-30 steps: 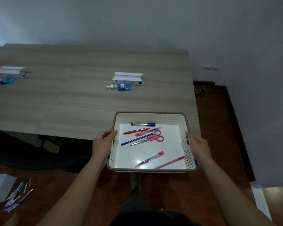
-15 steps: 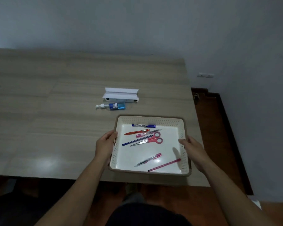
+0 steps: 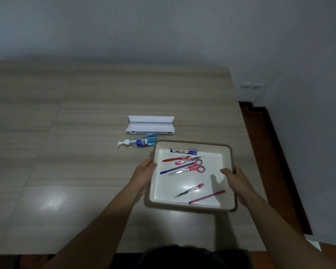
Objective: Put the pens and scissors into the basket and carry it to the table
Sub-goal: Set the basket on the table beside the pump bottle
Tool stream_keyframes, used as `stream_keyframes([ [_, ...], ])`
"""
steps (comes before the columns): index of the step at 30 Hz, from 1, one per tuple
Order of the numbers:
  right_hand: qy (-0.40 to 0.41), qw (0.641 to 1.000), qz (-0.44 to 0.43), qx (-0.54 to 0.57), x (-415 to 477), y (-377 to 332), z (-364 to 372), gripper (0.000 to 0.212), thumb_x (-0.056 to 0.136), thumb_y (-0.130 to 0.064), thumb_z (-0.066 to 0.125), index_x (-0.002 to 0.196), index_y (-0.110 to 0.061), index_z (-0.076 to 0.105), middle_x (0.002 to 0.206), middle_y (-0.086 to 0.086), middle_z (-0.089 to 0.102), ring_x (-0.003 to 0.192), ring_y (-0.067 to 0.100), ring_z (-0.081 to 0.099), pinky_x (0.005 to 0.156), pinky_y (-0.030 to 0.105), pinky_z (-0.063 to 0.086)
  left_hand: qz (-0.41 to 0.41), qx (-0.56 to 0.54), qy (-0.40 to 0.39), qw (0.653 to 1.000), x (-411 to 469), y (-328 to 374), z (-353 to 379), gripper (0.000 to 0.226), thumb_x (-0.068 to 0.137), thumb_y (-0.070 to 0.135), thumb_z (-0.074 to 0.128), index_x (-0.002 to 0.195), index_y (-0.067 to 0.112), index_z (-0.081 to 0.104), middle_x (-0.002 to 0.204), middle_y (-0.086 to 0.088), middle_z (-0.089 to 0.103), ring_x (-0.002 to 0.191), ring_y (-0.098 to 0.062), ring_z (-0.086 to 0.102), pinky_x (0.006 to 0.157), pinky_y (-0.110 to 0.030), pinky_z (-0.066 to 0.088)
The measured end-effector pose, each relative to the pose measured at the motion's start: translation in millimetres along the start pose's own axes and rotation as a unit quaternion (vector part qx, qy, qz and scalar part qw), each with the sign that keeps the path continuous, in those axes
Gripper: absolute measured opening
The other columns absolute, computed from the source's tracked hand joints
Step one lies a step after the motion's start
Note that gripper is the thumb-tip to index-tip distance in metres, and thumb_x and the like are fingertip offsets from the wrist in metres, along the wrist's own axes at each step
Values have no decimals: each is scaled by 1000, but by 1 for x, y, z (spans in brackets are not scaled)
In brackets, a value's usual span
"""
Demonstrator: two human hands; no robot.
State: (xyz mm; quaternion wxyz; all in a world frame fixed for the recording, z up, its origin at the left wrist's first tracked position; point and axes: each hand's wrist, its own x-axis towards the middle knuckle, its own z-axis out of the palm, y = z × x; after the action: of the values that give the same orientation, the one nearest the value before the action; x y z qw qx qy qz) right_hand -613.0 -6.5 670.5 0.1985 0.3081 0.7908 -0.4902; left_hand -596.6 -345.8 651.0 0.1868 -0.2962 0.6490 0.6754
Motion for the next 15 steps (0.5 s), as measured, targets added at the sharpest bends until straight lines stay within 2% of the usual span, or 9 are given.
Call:
stream_keyframes([
  [5,7,1000,18,-22,34,-6,12,54,107,-32,61,158,-21,46,151,13,60,117,29,58,90,52,51,-11,9,-46,999,32,6,3,37,107,21,61,142,25,73,121,-4,87,109,-27,85,102,-51,66],
  [9,20,998,43,-49,54,-8,24,56,104,-35,64,157,-22,47,152,14,59,134,41,59,99,59,52,-17,18,-72,997,55,7,3,32,108,14,59,136,19,74,114,-5,88,100,-24,87,82,-39,70],
  [12,10,996,62,-68,67,-6,30,61,99,-41,65,155,-23,48,155,17,53,130,42,61,93,56,55,-19,16,-82,996,64,9,4,29,108,8,57,125,24,74,103,2,89,90,-16,87,69,-30,68],
  [15,9,995,67,-72,79,-4,36,65,97,-43,66,156,-24,46,156,17,50,129,42,61,91,55,57,-19,25,-89,995,75,8,4,28,108,9,57,121,29,73,101,5,89,88,-13,87,68,-28,68],
])
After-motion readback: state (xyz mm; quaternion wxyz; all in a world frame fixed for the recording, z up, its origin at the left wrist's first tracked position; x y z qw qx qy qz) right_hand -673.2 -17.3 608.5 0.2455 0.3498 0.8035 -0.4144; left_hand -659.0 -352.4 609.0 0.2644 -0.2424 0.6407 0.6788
